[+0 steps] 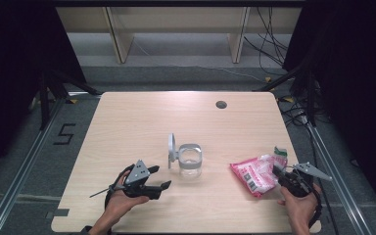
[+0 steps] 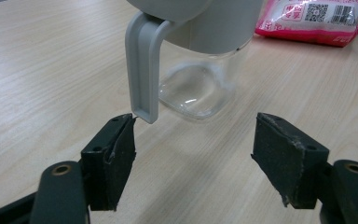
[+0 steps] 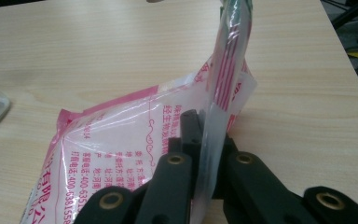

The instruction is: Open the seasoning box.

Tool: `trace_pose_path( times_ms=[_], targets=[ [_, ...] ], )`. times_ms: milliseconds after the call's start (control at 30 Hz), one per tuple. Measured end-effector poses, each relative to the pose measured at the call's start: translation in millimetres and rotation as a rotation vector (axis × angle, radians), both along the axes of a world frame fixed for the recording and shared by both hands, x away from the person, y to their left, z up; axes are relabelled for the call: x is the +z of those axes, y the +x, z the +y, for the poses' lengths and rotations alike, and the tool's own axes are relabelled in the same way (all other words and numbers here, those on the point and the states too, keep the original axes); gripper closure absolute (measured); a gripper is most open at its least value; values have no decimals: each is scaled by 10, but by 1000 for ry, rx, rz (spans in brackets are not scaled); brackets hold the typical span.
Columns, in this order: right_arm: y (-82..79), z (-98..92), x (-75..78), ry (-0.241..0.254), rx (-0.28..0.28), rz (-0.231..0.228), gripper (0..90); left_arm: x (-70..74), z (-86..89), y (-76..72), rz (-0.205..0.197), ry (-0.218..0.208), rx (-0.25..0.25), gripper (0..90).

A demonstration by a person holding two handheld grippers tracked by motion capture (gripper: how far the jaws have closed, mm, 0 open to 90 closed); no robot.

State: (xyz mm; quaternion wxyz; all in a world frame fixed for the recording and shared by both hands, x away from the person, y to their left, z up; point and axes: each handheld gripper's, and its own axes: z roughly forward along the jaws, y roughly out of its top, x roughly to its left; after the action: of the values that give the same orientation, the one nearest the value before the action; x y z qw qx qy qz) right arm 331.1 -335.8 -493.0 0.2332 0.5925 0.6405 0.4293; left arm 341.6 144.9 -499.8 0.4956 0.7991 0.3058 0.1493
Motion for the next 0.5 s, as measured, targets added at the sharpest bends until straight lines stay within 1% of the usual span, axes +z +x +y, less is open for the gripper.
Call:
trace_pose_path(
  times_ms=[33,67,100,133,167,200,233,267,300,333,367,400,433,467,500],
  targets=[
    [-9,9,13,25,10,2,900,0,1,2,1,-1,1,292],
    [-9,9,13,25,10,2,900,0,1,2,1,-1,1,292],
    [-6,8,12,14,5,-5,900,4,7,12,-9,6,-6,292],
    [4,-13,19,-18,34,-27,900,4,9,17,-13,8,-8,292],
    [3,-20,37,-25,54,-29,900,4,9,17,-13,6,-6,292],
    [-5,1,43,-27,40,-28,900,5,9,18,-12,4,-5,292],
    [-8,6,55,-22,49,-42,900,7,10,18,-12,3,-4,292],
    [-3,15,53,-1,55,-59,900,12,12,20,-12,3,-5,292],
    [-6,17,66,-13,72,-67,900,16,15,22,-14,5,-5,292],
    [-6,17,66,-13,72,-67,900,16,15,22,-14,5,-5,292],
    [-14,36,95,-23,84,-76,900,18,13,13,-4,-3,10,292],
    [-26,56,112,-8,89,-72,900,20,15,14,-6,-2,9,292],
    [-26,56,112,-8,89,-72,900,20,15,14,-6,-2,9,292],
    [-38,79,126,-5,87,-74,900,22,23,23,-19,5,2,292],
    [-24,65,130,-36,117,-99,900,23,26,25,-20,5,2,292]
  ],
)
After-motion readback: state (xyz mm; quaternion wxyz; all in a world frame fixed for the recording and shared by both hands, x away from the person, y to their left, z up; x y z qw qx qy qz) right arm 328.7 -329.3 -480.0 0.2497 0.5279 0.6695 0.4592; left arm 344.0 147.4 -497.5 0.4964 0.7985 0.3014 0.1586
